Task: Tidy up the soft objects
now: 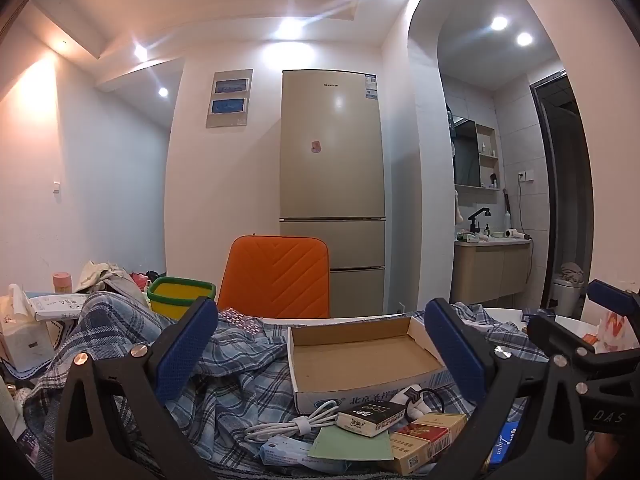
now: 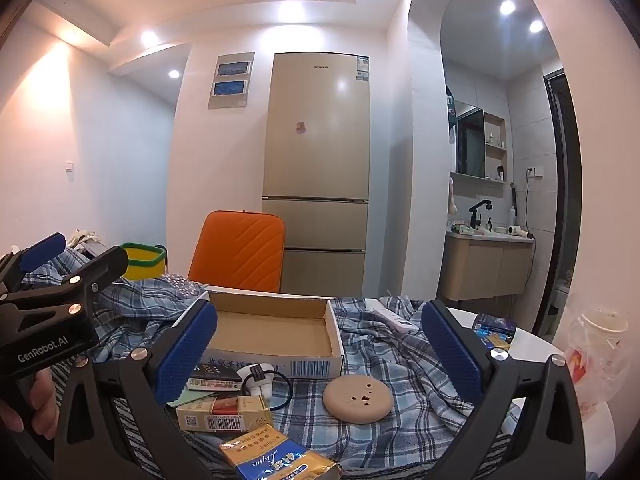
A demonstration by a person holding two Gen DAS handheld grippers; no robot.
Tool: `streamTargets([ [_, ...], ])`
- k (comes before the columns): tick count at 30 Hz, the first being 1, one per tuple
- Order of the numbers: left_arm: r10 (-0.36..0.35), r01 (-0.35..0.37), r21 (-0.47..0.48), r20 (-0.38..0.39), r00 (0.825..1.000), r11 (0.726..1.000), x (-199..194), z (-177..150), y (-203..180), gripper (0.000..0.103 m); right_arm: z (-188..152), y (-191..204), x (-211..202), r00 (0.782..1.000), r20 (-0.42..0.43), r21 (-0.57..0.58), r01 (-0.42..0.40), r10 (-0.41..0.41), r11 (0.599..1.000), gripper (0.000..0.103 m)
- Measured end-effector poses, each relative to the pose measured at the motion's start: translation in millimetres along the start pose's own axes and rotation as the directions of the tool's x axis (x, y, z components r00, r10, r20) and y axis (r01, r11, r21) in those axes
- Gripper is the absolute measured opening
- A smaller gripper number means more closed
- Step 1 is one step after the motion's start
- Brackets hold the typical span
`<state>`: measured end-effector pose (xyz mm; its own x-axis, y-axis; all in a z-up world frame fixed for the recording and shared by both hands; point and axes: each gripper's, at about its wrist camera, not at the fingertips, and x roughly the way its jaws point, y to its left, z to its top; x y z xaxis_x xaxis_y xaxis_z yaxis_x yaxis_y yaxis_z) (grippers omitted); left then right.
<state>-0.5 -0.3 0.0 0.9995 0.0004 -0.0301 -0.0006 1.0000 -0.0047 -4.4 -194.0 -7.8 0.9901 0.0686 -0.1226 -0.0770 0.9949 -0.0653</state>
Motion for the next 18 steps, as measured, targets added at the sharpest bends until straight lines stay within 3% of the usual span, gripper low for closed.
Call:
streamTargets([
  [15, -0.002, 0.002, 0.013, -0.009, 1.000, 1.000, 5.9, -7.6, -22.6, 0.103, -2.5, -9.3, 3.6, 1.000, -0.007, 0.003, 0.001, -0.001, 1.000, 0.103],
  [18, -0.001, 0.001, 0.000, -0.013, 1.000, 1.000, 5.2, -4.3, -4.6, 0.103, -2.0, -3.9, 1.7, 1.000, -0.003, -0.001, 0.002, -0.002, 1.000, 0.103],
])
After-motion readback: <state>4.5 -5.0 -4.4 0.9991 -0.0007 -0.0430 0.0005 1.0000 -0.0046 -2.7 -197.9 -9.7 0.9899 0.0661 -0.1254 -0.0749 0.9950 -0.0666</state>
